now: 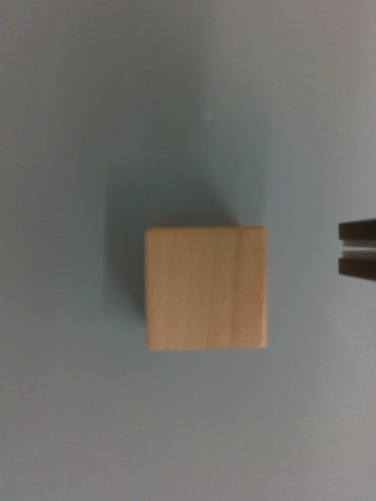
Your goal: Push wooden cube
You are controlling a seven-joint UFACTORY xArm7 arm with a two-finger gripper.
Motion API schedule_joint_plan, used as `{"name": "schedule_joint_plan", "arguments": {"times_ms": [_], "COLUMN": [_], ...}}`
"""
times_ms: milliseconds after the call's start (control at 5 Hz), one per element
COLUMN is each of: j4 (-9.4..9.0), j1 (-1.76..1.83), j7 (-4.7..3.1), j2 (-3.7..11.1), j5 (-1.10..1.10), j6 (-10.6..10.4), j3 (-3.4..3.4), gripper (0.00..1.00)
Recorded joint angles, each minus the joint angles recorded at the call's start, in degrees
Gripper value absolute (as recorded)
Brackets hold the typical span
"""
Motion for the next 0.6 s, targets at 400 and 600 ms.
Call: {"name": "schedule_joint_plan", "arguments": {"times_ms": [400,600], "j4": [-1.68,-1.68], "j1": [0.21,0.21], "j7": [0.27,0.27], "j2": [0.42,0.42], "j5": [0.11,0.11], "j6": [-2.06,-2.06], "j3": [0.21,0.21], "gripper": [0.0,0.0]}}
